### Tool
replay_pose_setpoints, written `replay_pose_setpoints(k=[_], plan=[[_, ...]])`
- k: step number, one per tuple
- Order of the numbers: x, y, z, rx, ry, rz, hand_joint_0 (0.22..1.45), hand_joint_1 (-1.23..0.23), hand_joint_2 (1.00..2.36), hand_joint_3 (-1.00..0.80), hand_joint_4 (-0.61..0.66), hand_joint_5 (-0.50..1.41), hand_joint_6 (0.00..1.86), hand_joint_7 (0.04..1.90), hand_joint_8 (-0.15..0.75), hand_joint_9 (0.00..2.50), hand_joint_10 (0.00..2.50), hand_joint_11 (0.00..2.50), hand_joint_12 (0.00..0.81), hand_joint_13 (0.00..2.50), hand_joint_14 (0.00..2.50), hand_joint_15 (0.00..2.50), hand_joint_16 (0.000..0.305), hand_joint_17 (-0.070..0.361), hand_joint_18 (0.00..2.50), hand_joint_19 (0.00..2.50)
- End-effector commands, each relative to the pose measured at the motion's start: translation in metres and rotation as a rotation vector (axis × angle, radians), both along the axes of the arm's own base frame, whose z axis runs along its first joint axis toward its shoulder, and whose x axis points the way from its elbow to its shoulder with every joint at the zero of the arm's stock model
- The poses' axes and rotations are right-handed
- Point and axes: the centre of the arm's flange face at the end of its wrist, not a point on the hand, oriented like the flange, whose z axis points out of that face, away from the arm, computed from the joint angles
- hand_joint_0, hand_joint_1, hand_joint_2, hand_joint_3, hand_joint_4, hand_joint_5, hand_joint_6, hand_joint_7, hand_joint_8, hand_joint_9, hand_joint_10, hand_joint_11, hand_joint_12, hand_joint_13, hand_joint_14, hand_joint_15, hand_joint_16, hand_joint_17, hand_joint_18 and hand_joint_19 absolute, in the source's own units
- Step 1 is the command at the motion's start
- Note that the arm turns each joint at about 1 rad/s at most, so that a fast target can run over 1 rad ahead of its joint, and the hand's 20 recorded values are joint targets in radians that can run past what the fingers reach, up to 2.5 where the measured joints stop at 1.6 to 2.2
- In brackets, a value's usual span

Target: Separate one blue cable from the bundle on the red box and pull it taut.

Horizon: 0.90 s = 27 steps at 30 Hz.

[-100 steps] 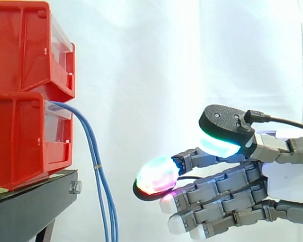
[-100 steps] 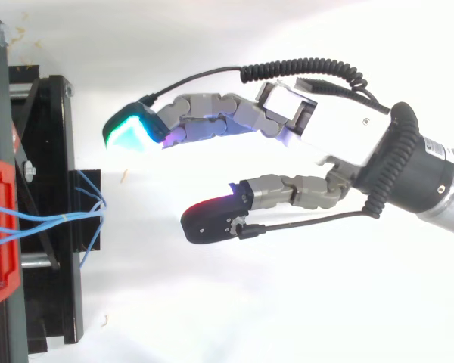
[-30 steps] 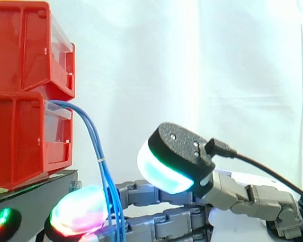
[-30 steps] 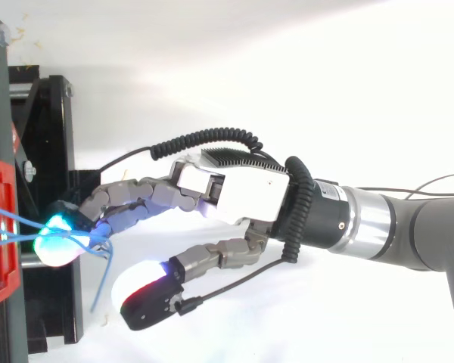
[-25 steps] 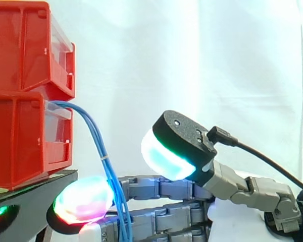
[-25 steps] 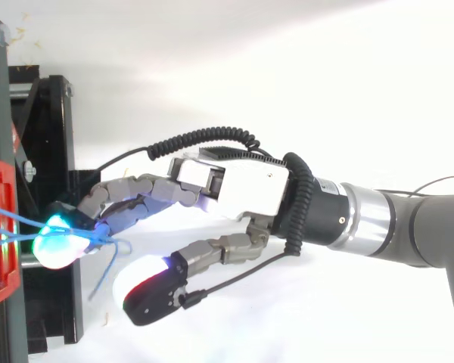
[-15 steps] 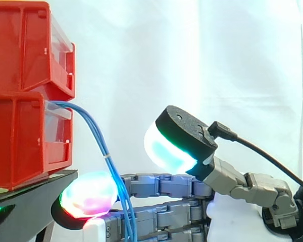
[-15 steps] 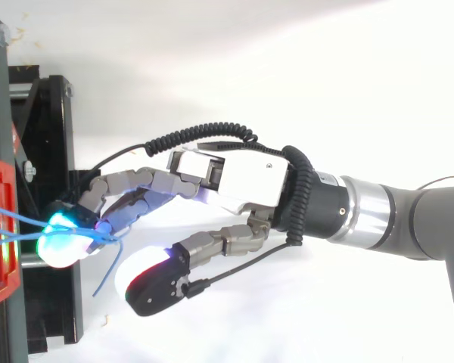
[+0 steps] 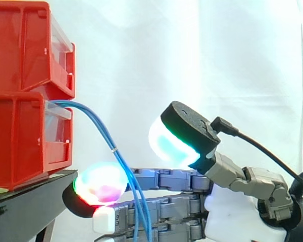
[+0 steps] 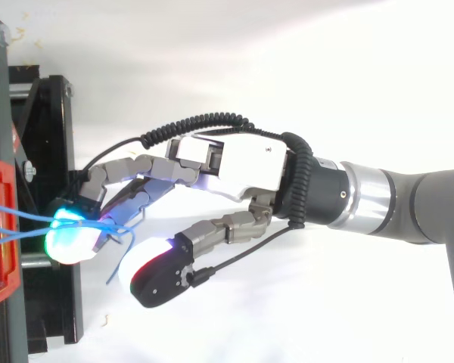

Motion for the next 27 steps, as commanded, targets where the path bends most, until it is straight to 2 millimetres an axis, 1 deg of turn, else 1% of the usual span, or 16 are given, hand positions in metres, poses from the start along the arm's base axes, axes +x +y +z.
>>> replay_pose_setpoints(k=[1,4,5,7,12,19,23,27], plan=[[0.001,-0.002,0.002,0.000,-0.002,0.001,0.54,-0.65,1.01,-0.42,0.21,-0.07,0.50,1.08,0.220,0.76,0.01,0.27,0.353,0.75,0.02,0.40,0.044,0.099,0.58,0.48],[0.001,-0.006,0.010,-0.004,-0.012,0.006,0.54,-0.67,1.01,-0.40,0.20,-0.07,0.50,1.13,0.218,0.77,0.01,0.29,0.352,0.75,0.02,0.41,0.044,0.098,0.58,0.48],[0.001,-0.008,0.016,-0.004,-0.018,0.007,0.54,-0.67,1.01,-0.40,0.20,-0.07,0.50,1.13,0.219,0.77,0.01,0.28,0.351,0.75,0.02,0.41,0.044,0.098,0.58,0.48],[0.001,-0.011,0.021,-0.006,-0.020,0.008,0.54,-0.67,1.01,-0.40,0.19,-0.06,0.50,1.14,0.218,0.77,0.01,0.28,0.351,0.75,0.02,0.41,0.043,0.098,0.58,0.48],[0.001,-0.016,0.022,-0.013,-0.013,0.016,0.55,-0.68,1.01,-0.40,0.17,-0.06,0.50,1.20,0.220,0.77,0.01,0.29,0.352,0.76,0.02,0.41,0.043,0.097,0.58,0.48],[0.001,-0.026,0.027,-0.021,-0.020,0.024,0.54,-0.67,1.01,-0.42,0.19,-0.06,0.50,1.17,0.223,0.77,0.01,0.29,0.353,0.76,0.02,0.41,0.044,0.098,0.59,0.47],[-0.001,-0.035,0.026,-0.023,-0.007,0.013,0.54,-0.67,1.01,-0.42,0.20,-0.06,0.50,1.17,0.221,0.78,0.01,0.29,0.356,0.76,0.02,0.41,0.044,0.098,0.59,0.48],[-0.005,-0.046,0.019,-0.026,0.042,-0.001,0.54,-0.66,1.00,-0.42,0.20,-0.06,0.50,1.16,0.229,0.78,0.01,0.29,0.356,0.76,0.02,0.41,0.044,0.098,0.59,0.48]])
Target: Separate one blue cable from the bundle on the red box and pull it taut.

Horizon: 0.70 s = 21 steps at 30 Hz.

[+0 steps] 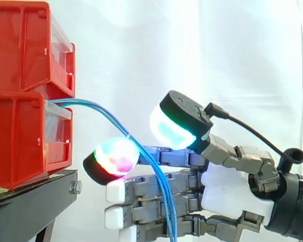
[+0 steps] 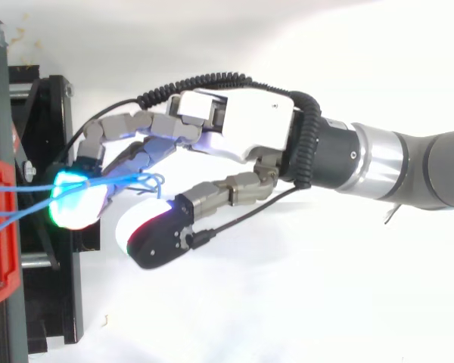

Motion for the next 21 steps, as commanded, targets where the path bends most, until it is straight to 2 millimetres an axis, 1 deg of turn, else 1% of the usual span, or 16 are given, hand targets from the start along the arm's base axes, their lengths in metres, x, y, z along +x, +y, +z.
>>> replay_pose_setpoints(k=[1,2,3,6,7,10,11,12,13,14,16,18,19,21], plan=[[-0.004,-0.009,-0.005,-0.003,0.045,-0.011,0.54,-0.66,1.01,-0.42,0.21,-0.06,0.50,1.16,0.228,0.78,0.01,0.29,0.357,0.76,0.02,0.41,0.044,0.098,0.59,0.48],[-0.008,-0.012,-0.011,-0.008,0.094,-0.014,0.54,-0.66,1.01,-0.42,0.20,-0.06,0.50,1.16,0.225,0.78,0.01,0.29,0.358,0.76,0.02,0.41,0.044,0.098,0.59,0.48],[-0.010,-0.015,-0.014,-0.010,0.125,-0.016,0.54,-0.66,1.00,-0.42,0.20,-0.06,0.50,1.16,0.227,0.78,0.01,0.29,0.358,0.76,0.02,0.41,0.044,0.098,0.59,0.48],[-0.012,-0.016,-0.015,-0.003,0.158,-0.014,0.54,-0.66,1.01,-0.42,0.20,-0.06,0.50,1.16,0.225,0.78,0.01,0.29,0.357,0.76,0.02,0.41,0.044,0.098,0.59,0.49],[-0.009,-0.018,-0.010,0.010,0.164,-0.014,0.54,-0.66,1.01,-0.42,0.20,-0.06,0.50,1.17,0.225,0.78,0.01,0.29,0.357,0.77,0.02,0.41,0.044,0.098,0.60,0.48],[-0.006,-0.022,-0.004,0.028,0.185,-0.015,0.54,-0.66,1.01,-0.42,0.20,-0.06,0.50,1.17,0.228,0.79,0.01,0.29,0.357,0.77,0.02,0.41,0.044,0.098,0.60,0.49],[-0.002,-0.025,0.005,0.038,0.194,-0.018,0.54,-0.66,1.00,-0.42,0.20,-0.06,0.50,1.18,0.225,0.79,0.01,0.30,0.357,0.77,0.02,0.41,0.044,0.098,0.60,0.49],[-0.001,-0.025,0.007,0.038,0.205,-0.018,0.54,-0.66,1.01,-0.42,0.19,-0.06,0.50,1.18,0.226,0.79,0.01,0.29,0.357,0.77,0.02,0.41,0.044,0.098,0.60,0.49],[0.002,-0.025,0.014,0.037,0.223,-0.018,0.54,-0.66,1.01,-0.42,0.19,-0.06,0.50,1.18,0.225,0.79,0.01,0.29,0.358,0.77,0.02,0.41,0.044,0.098,0.60,0.49],[0.002,-0.025,0.017,0.036,0.232,-0.018,0.54,-0.66,1.00,-0.42,0.20,-0.06,0.50,1.18,0.225,0.79,0.01,0.29,0.358,0.77,0.02,0.41,0.044,0.099,0.60,0.48],[0.006,-0.023,0.028,0.032,0.262,-0.015,0.54,-0.66,1.01,-0.42,0.19,-0.06,0.50,1.19,0.224,0.79,0.01,0.29,0.358,0.77,0.02,0.41,0.044,0.098,0.60,0.49],[0.006,-0.024,0.029,0.031,0.268,-0.015,0.54,-0.66,1.01,-0.42,0.19,-0.06,0.50,1.19,0.227,0.79,0.01,0.29,0.357,0.77,0.02,0.41,0.044,0.098,0.60,0.49],[0.009,-0.021,0.040,0.029,0.291,-0.009,0.54,-0.66,1.01,-0.42,0.19,-0.06,0.50,1.20,0.227,0.79,0.01,0.29,0.356,0.77,0.02,0.41,0.044,0.098,0.60,0.49],[0.008,-0.020,0.042,0.026,0.300,-0.004,0.54,-0.66,1.00,-0.41,0.19,-0.05,0.50,1.22,0.228,0.79,0.01,0.30,0.356,0.78,0.02,0.41,0.044,0.098,0.61,0.49]])
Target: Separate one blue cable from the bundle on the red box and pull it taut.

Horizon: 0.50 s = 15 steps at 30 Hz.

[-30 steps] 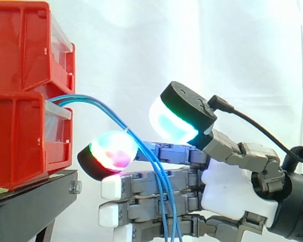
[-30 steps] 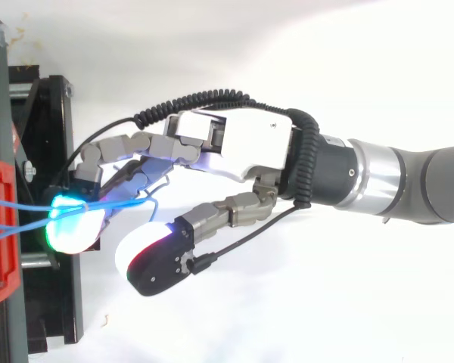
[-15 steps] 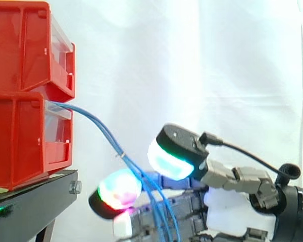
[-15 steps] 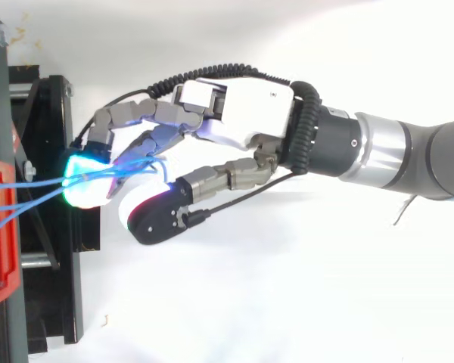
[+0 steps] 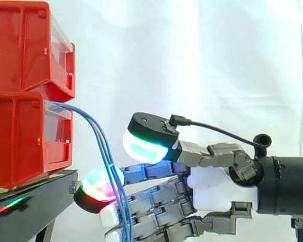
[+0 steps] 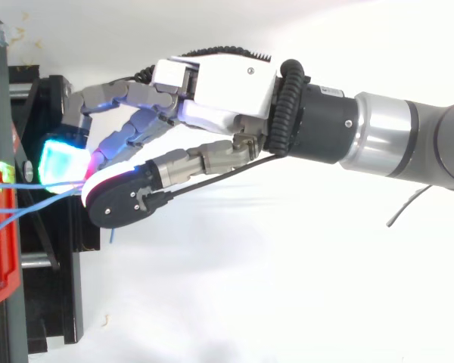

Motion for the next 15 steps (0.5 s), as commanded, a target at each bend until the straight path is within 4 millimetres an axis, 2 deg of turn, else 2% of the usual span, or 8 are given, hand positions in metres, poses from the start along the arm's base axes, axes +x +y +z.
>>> replay_pose_setpoints(k=[1,8,13,15], plan=[[-0.001,0.004,0.016,-0.005,0.031,0.018,0.54,-0.66,1.01,-0.40,0.18,-0.05,0.50,1.22,0.227,0.79,0.01,0.30,0.356,0.78,0.02,0.41,0.044,0.098,0.61,0.49],[-0.002,0.015,0.038,-0.057,0.014,0.035,0.55,-0.67,1.01,-0.39,0.17,-0.06,0.53,1.19,0.224,0.80,0.01,0.31,0.356,0.78,0.02,0.41,0.043,0.097,0.61,0.49],[-0.002,0.026,0.035,-0.107,0.024,0.048,0.55,-0.67,1.01,-0.40,0.17,-0.06,0.53,1.18,0.227,0.80,0.01,0.30,0.355,0.79,0.02,0.42,0.043,0.098,0.61,0.49],[-0.007,0.036,0.022,-0.116,0.026,0.061,0.55,-0.67,1.01,-0.40,0.18,-0.06,0.53,1.18,0.227,0.80,0.01,0.30,0.356,0.79,0.02,0.42,0.043,0.098,0.61,0.49]])
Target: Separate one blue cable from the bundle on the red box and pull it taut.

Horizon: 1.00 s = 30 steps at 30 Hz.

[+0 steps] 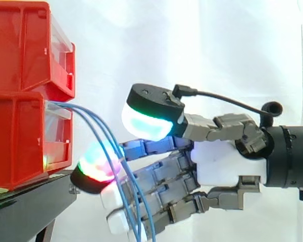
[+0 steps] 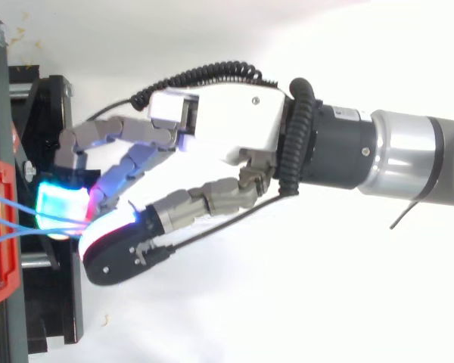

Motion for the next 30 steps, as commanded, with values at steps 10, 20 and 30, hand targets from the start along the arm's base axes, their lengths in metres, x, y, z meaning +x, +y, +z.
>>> replay_pose_setpoints(k=[10,20,30], plan=[[-0.008,0.038,-0.041,0.026,-0.202,-0.045,0.55,-0.67,1.01,-0.41,0.19,-0.06,0.51,1.20,0.226,0.80,0.01,0.30,0.356,0.79,0.02,0.42,0.044,0.098,0.61,0.49],[-0.011,0.041,-0.045,0.043,-0.171,-0.039,0.57,-0.68,1.01,-0.30,0.11,-0.10,0.73,0.82,0.227,0.79,0.01,0.34,0.353,0.80,0.02,0.43,0.043,0.097,0.62,0.49],[-0.009,0.040,-0.040,0.049,-0.171,-0.029,0.59,-0.76,1.01,-0.30,0.15,-0.13,0.90,0.58,0.252,0.82,0.02,0.40,0.368,0.82,0.02,0.45,0.046,0.104,0.66,0.49]])
